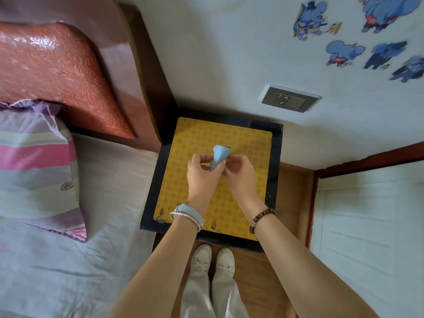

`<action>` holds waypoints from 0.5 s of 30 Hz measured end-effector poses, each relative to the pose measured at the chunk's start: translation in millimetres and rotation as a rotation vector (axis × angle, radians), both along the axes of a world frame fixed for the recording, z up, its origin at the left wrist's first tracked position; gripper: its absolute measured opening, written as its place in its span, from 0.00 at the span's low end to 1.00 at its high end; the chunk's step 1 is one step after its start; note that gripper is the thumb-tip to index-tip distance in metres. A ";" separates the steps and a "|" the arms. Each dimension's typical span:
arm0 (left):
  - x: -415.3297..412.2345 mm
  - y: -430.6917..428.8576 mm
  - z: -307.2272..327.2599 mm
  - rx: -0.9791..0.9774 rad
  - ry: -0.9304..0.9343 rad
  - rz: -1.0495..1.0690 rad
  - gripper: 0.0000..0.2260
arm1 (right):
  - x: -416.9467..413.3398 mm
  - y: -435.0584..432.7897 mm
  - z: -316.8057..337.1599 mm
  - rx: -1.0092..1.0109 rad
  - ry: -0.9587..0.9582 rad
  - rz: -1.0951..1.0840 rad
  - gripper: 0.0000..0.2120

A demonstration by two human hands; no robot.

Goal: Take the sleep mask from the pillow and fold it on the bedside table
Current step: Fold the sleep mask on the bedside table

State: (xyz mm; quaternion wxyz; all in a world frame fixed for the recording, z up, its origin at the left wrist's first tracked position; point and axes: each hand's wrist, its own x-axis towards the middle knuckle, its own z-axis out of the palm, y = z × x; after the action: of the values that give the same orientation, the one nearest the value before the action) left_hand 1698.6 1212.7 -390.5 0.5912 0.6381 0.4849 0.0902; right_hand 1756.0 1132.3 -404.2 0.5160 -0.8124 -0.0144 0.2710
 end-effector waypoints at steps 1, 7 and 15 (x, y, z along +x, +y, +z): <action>0.6 -0.8 0.8 0.016 -0.003 -0.012 0.13 | 0.8 0.9 0.6 0.012 0.018 -0.018 0.08; 0.9 -6.0 -6.6 -0.075 -0.022 -0.067 0.08 | 7.6 -4.9 3.8 0.090 0.268 -0.051 0.19; 0.9 -12.7 -20.6 -0.156 0.004 -0.096 0.13 | 12.2 -30.6 -12.1 -0.088 -0.051 -0.100 0.20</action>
State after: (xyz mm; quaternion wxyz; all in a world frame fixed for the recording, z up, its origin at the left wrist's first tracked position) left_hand 1699.5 1200.0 -411.1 0.6419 0.6129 0.4603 0.0224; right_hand 1768.3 1101.7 -416.3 0.4921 -0.8407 0.0248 0.2246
